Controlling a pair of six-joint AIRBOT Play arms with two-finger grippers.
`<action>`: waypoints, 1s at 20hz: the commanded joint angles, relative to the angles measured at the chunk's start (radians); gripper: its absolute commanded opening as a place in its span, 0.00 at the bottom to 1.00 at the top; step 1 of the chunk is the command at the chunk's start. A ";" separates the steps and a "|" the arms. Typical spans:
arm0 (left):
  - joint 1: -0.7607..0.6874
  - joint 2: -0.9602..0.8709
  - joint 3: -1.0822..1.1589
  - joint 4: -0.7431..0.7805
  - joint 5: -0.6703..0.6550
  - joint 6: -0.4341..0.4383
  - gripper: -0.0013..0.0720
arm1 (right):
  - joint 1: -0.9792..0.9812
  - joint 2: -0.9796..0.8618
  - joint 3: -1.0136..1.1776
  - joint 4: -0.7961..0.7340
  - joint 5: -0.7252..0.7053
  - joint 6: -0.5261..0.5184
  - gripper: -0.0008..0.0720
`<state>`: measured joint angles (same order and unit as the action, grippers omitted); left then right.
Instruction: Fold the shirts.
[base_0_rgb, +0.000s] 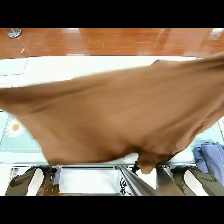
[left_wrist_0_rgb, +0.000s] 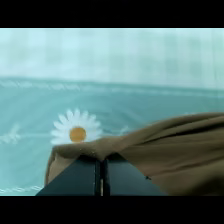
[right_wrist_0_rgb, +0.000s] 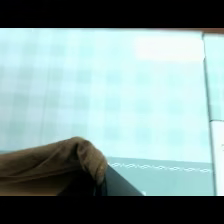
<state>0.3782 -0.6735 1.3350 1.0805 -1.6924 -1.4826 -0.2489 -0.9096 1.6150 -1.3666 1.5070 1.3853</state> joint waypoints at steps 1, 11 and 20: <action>-0.095 -0.106 -0.250 -0.041 0.178 0.061 0.04 | 0.079 -0.200 -0.040 -0.006 -0.088 -0.003 0.05; -0.244 -0.601 -0.140 -0.041 0.866 0.109 0.04 | 0.183 -0.639 -0.040 -0.003 -0.777 0.109 0.05; -0.306 -0.830 -0.132 -0.041 0.983 0.113 0.04 | 0.183 -0.823 -0.040 0.021 -0.689 0.160 0.06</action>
<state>0.0837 -1.4433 1.2007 1.0397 -0.7033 -1.3720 -0.0669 -1.6966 1.5749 -1.3621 0.7677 1.5364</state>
